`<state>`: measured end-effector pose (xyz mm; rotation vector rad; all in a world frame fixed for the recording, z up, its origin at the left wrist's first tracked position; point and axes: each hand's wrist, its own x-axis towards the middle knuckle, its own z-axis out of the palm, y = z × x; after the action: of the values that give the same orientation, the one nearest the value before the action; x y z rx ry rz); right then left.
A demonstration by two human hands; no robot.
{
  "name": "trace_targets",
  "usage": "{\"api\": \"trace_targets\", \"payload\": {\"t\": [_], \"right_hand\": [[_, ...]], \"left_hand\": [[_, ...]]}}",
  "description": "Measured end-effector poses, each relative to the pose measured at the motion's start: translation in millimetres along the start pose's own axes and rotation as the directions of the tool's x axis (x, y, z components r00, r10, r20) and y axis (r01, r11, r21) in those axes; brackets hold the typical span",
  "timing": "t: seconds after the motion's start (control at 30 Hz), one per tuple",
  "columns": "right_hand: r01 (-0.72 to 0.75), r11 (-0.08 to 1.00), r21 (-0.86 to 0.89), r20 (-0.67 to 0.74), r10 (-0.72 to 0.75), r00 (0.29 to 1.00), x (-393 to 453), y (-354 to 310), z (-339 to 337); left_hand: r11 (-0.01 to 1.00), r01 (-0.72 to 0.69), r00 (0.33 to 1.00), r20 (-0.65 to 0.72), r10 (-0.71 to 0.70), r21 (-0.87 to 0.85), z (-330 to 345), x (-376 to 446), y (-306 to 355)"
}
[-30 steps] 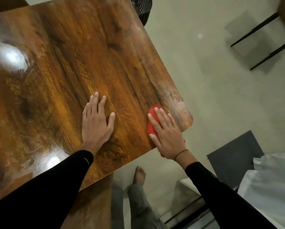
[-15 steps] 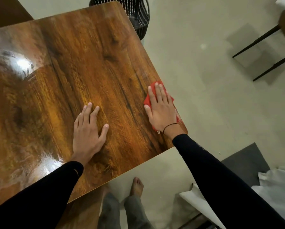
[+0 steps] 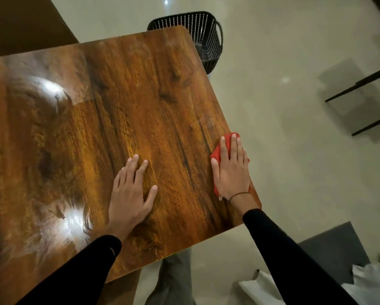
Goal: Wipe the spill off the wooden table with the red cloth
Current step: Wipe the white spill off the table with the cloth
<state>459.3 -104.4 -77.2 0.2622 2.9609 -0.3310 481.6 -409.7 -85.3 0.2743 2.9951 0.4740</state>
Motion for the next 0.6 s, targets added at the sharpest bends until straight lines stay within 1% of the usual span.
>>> {"api": "trace_targets", "payload": {"t": [0.1, 0.2, 0.33, 0.43, 0.5, 0.53, 0.57, 0.6], "right_hand": [[0.065, 0.998, -0.02, 0.007, -0.065, 0.998, 58, -20, -8], [0.231, 0.971, -0.059, 0.057, -0.227, 0.972, 105, -48, -13], [0.468, 0.882, -0.058, 0.128, -0.458, 0.88, 122, -71, -13], [0.613, 0.789, -0.05, 0.182, -0.596, 0.782, 110, -57, -14], [0.683, 0.728, -0.057, 0.216, -0.659, 0.72, 105, -37, -17], [0.691, 0.721, -0.053, 0.222, -0.666, 0.712, 106, -26, -19], [0.678, 0.734, -0.044, 0.218, -0.655, 0.724, 107, -17, -22], [0.641, 0.767, -0.035, 0.205, -0.622, 0.756, 111, -10, -24]], "left_hand": [[1.0, -0.009, 1.0, 0.005, 0.009, 0.008, 3, 1, -3], [0.999, 0.006, 1.0, 0.015, -0.007, 0.038, 8, 1, -5], [0.998, 0.024, 0.999, 0.043, -0.026, 0.055, 12, 2, -9], [0.997, 0.036, 0.996, 0.08, -0.041, 0.069, 16, 1, -8], [0.997, 0.039, 0.996, 0.077, -0.044, 0.07, 14, 1, -9], [0.997, 0.042, 0.996, 0.075, -0.046, 0.06, 11, 4, -10], [0.998, 0.045, 0.996, 0.073, -0.048, 0.045, 9, 8, -10], [0.998, 0.048, 0.997, 0.063, -0.05, 0.028, 6, 14, -11]]}}
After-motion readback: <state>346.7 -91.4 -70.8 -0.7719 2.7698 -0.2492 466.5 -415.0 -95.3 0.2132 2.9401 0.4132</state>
